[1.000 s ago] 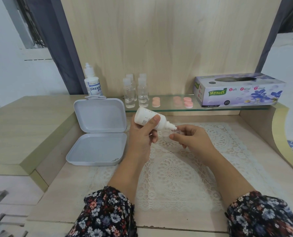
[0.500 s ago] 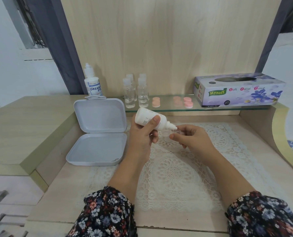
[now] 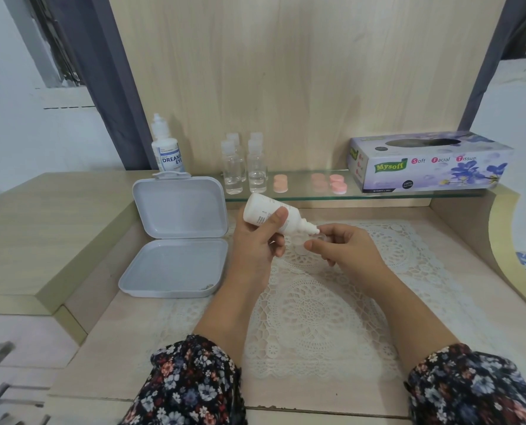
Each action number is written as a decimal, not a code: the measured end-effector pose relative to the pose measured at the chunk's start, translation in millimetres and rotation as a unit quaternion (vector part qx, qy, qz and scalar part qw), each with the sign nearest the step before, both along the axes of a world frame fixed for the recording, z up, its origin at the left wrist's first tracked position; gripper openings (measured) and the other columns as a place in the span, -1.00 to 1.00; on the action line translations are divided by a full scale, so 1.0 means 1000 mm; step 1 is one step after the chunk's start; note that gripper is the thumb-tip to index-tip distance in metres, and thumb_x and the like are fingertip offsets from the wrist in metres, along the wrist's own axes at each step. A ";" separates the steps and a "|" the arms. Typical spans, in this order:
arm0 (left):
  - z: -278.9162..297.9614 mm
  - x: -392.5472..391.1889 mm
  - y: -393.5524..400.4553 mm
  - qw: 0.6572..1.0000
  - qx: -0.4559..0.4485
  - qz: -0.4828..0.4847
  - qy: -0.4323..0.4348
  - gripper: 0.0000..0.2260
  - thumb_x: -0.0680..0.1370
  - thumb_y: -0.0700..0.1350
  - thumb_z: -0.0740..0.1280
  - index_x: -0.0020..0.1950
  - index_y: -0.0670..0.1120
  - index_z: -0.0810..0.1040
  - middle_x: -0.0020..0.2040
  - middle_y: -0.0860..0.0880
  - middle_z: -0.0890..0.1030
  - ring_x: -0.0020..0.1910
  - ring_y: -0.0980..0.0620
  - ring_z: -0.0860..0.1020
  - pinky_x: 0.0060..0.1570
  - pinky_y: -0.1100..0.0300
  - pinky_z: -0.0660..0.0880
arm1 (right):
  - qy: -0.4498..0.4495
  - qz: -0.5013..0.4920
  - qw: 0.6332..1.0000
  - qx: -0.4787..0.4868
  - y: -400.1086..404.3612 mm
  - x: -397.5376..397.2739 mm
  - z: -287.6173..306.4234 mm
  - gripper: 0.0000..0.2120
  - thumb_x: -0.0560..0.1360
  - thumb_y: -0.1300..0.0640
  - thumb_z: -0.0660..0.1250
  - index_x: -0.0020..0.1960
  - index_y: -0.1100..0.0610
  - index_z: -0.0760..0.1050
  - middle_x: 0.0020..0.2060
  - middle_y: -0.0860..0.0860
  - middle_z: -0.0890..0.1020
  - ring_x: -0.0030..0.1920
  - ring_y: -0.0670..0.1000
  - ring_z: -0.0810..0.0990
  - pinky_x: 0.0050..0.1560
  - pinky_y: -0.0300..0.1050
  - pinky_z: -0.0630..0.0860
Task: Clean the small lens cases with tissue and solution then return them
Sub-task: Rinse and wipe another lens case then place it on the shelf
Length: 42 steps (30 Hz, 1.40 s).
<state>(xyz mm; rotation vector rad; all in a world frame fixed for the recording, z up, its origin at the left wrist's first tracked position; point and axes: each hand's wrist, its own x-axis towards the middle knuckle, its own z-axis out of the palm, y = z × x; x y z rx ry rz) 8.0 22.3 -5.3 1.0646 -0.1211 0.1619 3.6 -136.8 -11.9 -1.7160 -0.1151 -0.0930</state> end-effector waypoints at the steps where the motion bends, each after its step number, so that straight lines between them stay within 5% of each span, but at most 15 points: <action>1: 0.000 0.000 0.000 1.000 0.002 0.000 -0.002 -0.61 0.34 -0.07 0.50 0.07 -0.11 0.45 -0.25 -0.09 0.56 -0.47 0.06 0.40 -0.56 0.24 0.32 | 0.000 0.001 1.000 0.000 0.000 0.000 0.000 -0.84 0.37 0.21 0.52 -0.06 0.09 0.64 -0.49 -0.15 0.54 -0.48 -0.18 0.45 -0.37 -0.28 0.40; 16: 0.000 0.001 0.001 1.000 -0.008 0.009 -0.007 -0.56 0.35 -0.08 0.52 0.11 -0.15 0.42 -0.21 -0.12 0.54 -0.48 0.06 0.38 -0.56 0.25 0.29 | 0.004 -0.005 1.000 0.000 0.000 0.001 -0.001 -0.82 0.36 0.21 0.52 -0.05 0.11 0.65 -0.41 -0.02 0.53 -0.48 -0.15 0.43 -0.39 -0.29 0.40; 42: 0.000 0.000 0.001 1.000 -0.005 0.012 -0.006 -0.55 0.33 -0.05 0.52 0.11 -0.13 0.43 -0.20 -0.10 0.57 -0.46 0.06 0.38 -0.56 0.24 0.29 | 0.005 -0.002 1.000 0.001 0.000 0.001 -0.001 -0.83 0.38 0.22 0.52 -0.04 0.11 0.65 -0.48 -0.13 0.54 -0.49 -0.18 0.43 -0.39 -0.31 0.40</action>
